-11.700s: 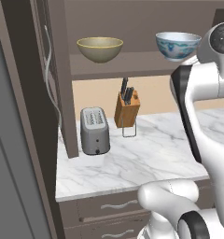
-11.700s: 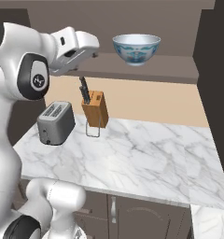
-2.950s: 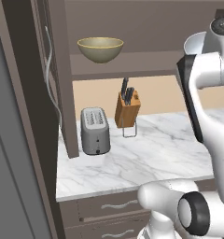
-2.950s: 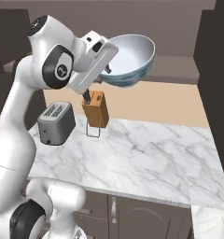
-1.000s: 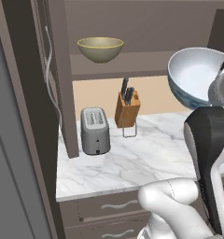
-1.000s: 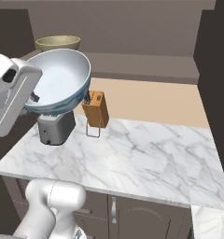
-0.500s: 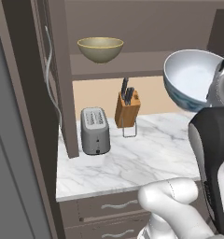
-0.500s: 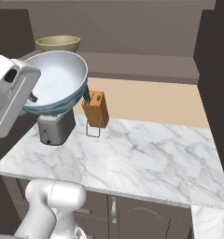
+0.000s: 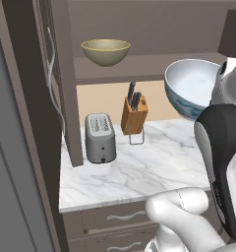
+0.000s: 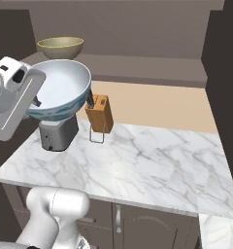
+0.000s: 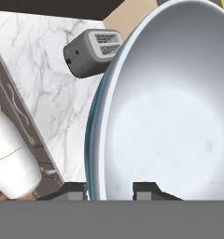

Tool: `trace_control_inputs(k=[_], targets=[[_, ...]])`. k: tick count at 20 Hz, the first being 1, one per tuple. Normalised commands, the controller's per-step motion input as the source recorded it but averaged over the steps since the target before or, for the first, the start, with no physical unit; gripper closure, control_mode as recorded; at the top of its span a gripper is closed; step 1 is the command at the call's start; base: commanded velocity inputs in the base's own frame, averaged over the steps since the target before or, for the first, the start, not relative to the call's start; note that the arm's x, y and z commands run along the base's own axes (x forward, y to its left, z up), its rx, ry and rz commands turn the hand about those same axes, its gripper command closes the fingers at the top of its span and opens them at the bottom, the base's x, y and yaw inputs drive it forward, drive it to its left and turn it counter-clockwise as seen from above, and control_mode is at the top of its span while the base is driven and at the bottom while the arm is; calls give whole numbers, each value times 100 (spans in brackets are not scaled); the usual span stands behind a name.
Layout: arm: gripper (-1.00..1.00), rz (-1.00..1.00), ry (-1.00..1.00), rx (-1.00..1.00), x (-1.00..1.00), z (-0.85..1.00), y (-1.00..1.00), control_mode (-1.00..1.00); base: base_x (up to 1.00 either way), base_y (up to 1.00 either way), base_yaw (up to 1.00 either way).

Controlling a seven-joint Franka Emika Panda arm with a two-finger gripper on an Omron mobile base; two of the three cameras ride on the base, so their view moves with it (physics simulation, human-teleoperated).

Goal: Move the bowls from the cabinet to the plates on the dining table.

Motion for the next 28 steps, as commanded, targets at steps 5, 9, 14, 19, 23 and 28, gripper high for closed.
trace_control_inputs(k=[5, 9, 14, 19, 23, 28], targets=[[100, 3, 3, 0, 12, -6, 1, -100, 0, 0, 0], [100, 3, 0, 0, 16, -7, 0, -100, 0, 0, 0], [100, 2, 0, 0, 9, -2, 0, 100, 4, 0, 1], [100, 0, 0, 0, 0, 0, 0, 100, -4, 0, 1], [100, 0, 0, 0, 0, 0, 0, 100, -47, 1, 0], [100, 0, 0, 0, 0, 0, 0, 100, -70, 0, 0]])
